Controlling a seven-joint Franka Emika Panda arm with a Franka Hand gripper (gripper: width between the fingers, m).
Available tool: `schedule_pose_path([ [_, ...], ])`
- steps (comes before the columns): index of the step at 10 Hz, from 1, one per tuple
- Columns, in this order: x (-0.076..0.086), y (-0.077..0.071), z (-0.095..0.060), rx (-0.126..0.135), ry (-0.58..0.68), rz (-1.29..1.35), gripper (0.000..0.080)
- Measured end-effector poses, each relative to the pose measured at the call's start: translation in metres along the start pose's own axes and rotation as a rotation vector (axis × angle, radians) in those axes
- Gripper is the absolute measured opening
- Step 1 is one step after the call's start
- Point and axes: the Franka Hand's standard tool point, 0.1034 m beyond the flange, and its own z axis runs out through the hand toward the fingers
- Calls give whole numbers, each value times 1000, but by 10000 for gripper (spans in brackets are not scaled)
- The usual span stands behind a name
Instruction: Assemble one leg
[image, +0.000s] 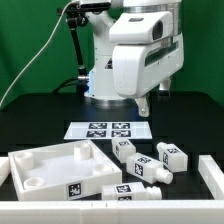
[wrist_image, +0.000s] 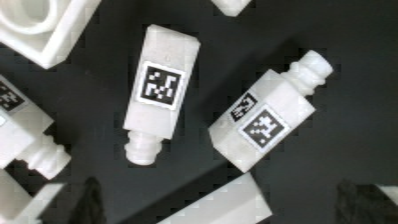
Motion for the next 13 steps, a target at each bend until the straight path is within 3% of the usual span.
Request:
schedule_pose_path([
  [8,-3,1,1,2,-3,-1,650],
  [11,-29,11,9,6,-12,52,650],
  [13,-54,14,13,-13,-9,41,650],
])
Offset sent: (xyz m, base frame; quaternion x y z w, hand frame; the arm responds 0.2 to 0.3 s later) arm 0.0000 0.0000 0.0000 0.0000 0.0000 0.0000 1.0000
